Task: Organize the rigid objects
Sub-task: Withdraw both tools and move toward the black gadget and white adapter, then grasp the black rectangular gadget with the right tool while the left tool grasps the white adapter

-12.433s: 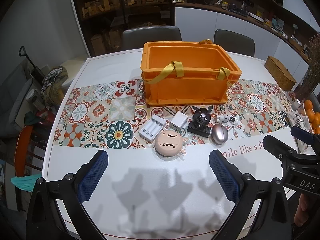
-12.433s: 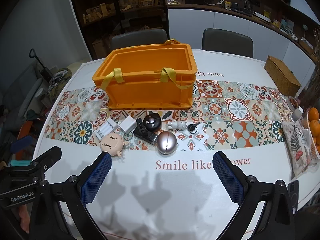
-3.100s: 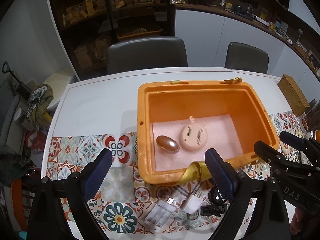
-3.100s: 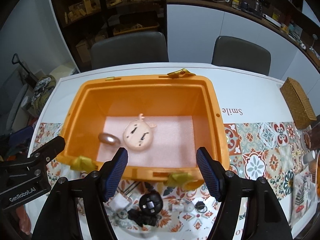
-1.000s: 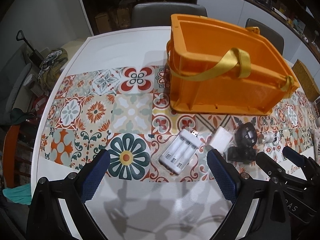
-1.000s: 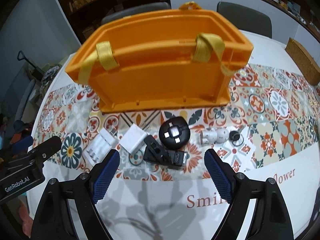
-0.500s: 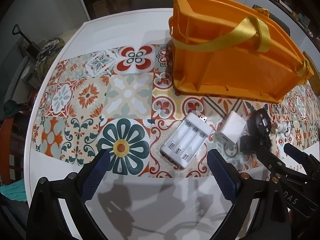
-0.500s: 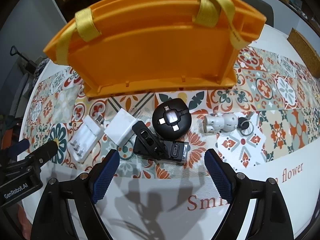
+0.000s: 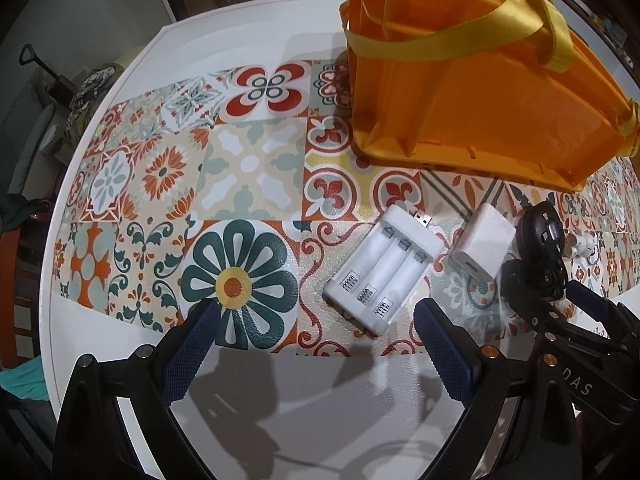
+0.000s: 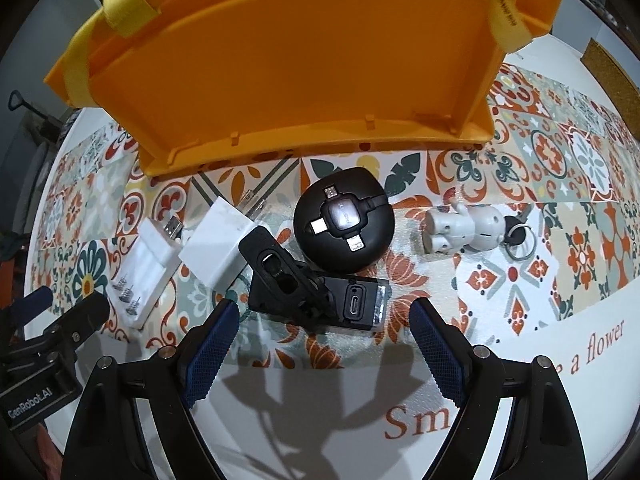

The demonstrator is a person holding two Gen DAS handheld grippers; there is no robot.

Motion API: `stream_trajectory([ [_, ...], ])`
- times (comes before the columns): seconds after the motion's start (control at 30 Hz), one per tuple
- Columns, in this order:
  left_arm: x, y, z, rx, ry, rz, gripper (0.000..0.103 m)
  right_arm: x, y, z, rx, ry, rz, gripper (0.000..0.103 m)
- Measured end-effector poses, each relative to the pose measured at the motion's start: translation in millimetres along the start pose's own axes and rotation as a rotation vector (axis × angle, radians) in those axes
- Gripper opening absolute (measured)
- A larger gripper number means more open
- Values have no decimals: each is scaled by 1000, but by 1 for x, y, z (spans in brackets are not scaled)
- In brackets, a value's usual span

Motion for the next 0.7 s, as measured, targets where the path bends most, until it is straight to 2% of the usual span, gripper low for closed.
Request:
stream_trajectory([
  [0.43,0,10,-5,-24,-5,-17,99,-10,19,6,6,-12,-30,86],
  [0.6,-3,11,-9,-33,-18,-29,99,-16,20,7,20,-37,-36,75],
  [0.7,-3,11,-9,-35,-19,-32,99,-16,19,6,23,-36,-33,75],
])
Point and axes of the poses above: each gripper's, at about its wrist camera, not at the fingertips, and y roughly the way its jaws point, x to its right, z to its top, the point moved 2 cm from there along y, roughly the way its jaws point, and after that the axes turned 1 degree about y, right-handed, at the moved point
